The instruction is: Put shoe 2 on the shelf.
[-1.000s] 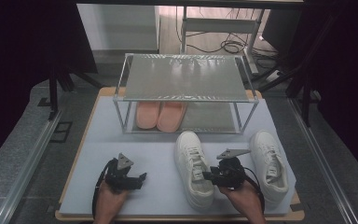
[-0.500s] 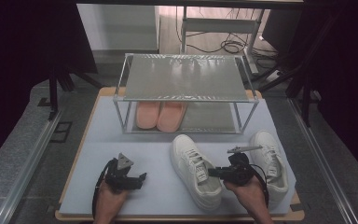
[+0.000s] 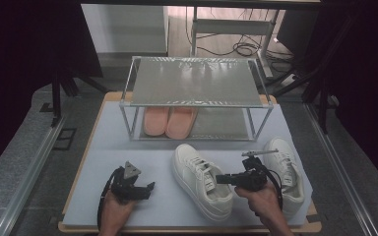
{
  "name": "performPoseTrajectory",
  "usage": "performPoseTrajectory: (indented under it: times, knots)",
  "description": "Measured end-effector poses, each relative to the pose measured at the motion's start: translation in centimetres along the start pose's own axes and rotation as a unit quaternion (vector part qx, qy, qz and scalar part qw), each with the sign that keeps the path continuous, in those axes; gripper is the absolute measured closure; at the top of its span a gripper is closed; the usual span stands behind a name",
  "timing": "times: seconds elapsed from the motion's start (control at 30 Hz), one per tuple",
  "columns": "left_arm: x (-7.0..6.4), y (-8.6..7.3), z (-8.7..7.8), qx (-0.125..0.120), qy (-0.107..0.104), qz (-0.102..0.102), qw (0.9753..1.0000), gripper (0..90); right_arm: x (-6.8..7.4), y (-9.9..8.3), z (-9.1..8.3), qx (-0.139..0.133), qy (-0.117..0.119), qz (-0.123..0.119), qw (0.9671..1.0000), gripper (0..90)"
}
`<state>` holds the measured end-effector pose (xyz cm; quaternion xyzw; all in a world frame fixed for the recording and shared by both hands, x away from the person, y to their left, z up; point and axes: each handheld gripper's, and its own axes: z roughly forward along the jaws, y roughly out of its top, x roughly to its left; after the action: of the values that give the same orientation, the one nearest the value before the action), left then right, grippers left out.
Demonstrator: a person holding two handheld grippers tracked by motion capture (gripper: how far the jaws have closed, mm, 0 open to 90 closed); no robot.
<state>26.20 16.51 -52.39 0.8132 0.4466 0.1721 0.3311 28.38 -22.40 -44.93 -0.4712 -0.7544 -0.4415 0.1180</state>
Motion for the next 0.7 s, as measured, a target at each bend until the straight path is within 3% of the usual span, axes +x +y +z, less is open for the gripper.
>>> performPoseTrajectory:
  times: [0.47, 0.7]
  knots:
    - [0.0, 0.0, 0.0, -0.001, 0.001, 0.000, 1.0000, 13.2, 0.6, 2.4, -1.3, -0.036, 0.053, 0.020, 0.9977, 82.0]
    - [0.0, 0.0, 0.0, -0.001, 0.001, 0.001, 1.0000, 13.3, 1.4, 4.0, -2.0, -0.056, 0.079, 0.015, 0.9952, 81.9]
